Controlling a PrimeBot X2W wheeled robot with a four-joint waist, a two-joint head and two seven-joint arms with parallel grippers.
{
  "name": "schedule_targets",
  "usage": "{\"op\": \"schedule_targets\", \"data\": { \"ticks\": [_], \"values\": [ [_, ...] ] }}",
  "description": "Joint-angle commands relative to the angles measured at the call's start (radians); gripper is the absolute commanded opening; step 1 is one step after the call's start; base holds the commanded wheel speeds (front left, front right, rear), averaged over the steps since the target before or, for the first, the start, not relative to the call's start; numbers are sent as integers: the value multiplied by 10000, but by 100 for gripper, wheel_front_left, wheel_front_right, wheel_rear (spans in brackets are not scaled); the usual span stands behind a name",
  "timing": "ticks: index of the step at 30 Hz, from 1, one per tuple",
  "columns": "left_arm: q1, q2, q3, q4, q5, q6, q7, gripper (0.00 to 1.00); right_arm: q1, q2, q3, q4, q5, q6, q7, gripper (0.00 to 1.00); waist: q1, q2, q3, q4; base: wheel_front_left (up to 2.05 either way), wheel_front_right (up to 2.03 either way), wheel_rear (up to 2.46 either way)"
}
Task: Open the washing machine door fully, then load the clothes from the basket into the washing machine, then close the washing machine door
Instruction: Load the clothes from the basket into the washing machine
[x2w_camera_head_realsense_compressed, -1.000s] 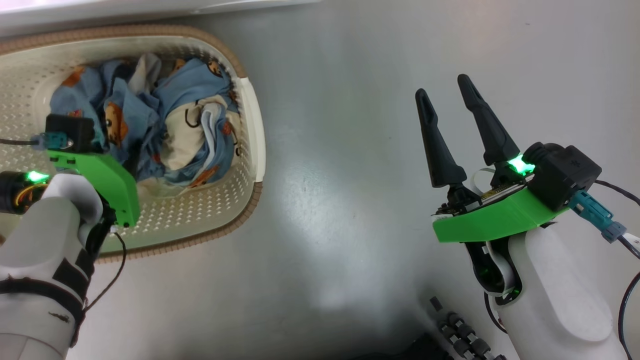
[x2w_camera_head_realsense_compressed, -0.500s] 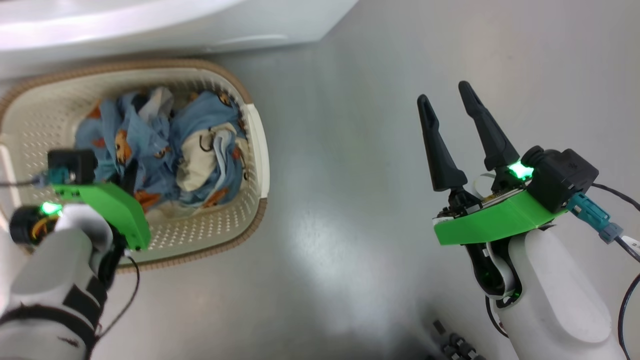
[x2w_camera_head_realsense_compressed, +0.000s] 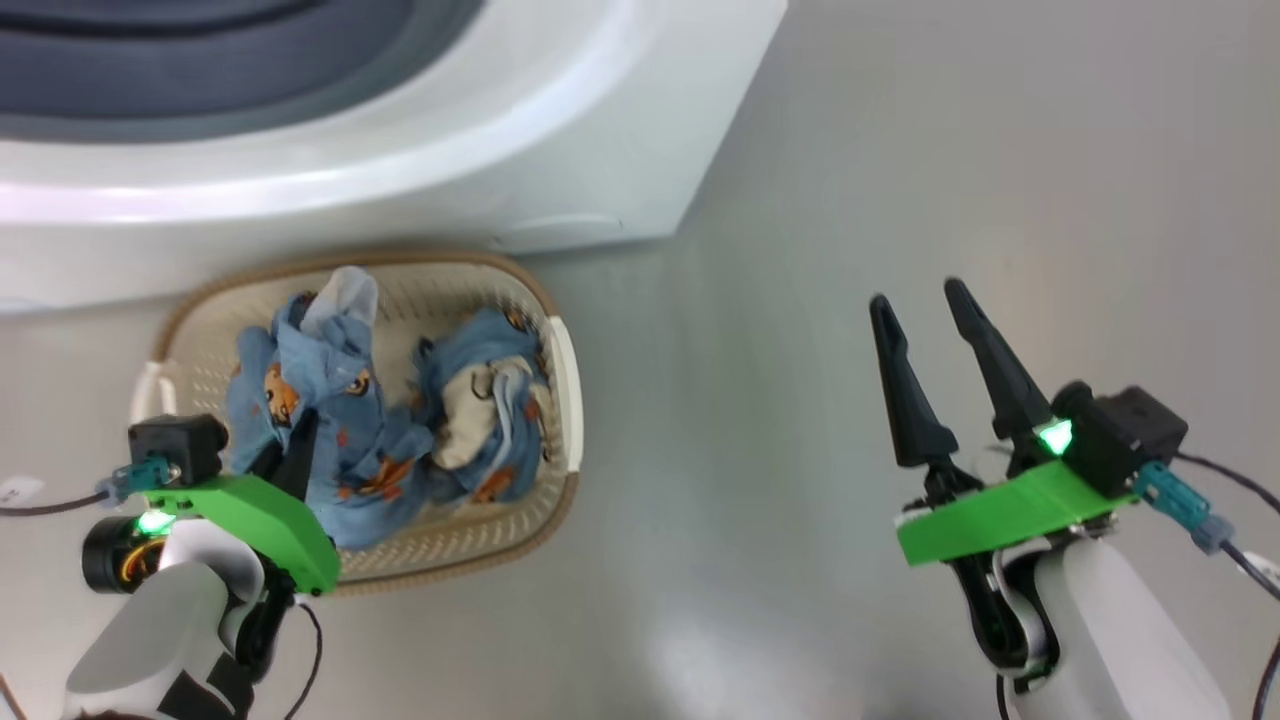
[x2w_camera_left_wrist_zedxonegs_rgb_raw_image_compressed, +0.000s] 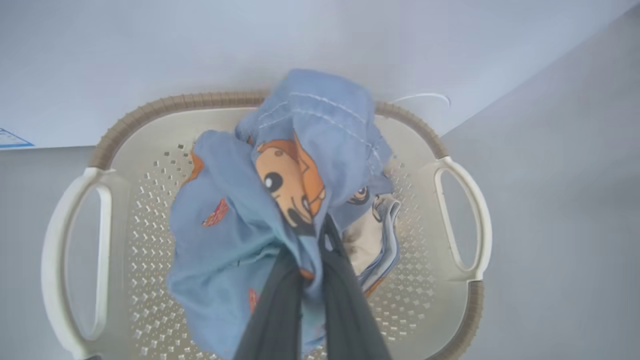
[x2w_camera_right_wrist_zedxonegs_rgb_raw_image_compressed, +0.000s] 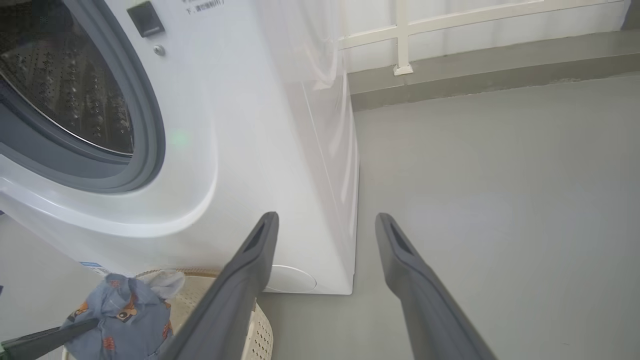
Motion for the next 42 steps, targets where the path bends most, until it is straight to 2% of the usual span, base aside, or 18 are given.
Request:
{"op": "schedule_targets", "data": {
  "ticks": [1, 12, 25, 34, 42],
  "values": [
    [208, 408, 374, -226, 53, 6, -131, 0, 310, -12, 149, -183, -26, 56, -80, 100, 2, 0, -1039, 508, 0, 0, 0],
    [2184, 277, 2967, -2610, 1837, 112, -136, 0, 1349, -374, -103, -40, 88, 56, -80, 100, 2, 0, -2668, 1033, 0, 0, 0],
    [4699, -497, 5655, -6147, 3938, 72, -137, 0, 2407, -710, -493, -128, 157, 56, -80, 100, 2, 0, -3671, 1155, 0, 0, 0],
    [6338, -1133, 6668, -8480, 4705, 29, -137, 0, 2879, -800, -804, -227, 144, 56, -80, 100, 2, 0, -3995, 1000, 0, 0, 0],
    [7109, -1473, 7036, -9444, 5012, 18, -137, 0, 3090, -778, -993, -273, 129, 56, -80, 100, 2, 0, -4107, 892, 0, 0, 0]
  ]
}}
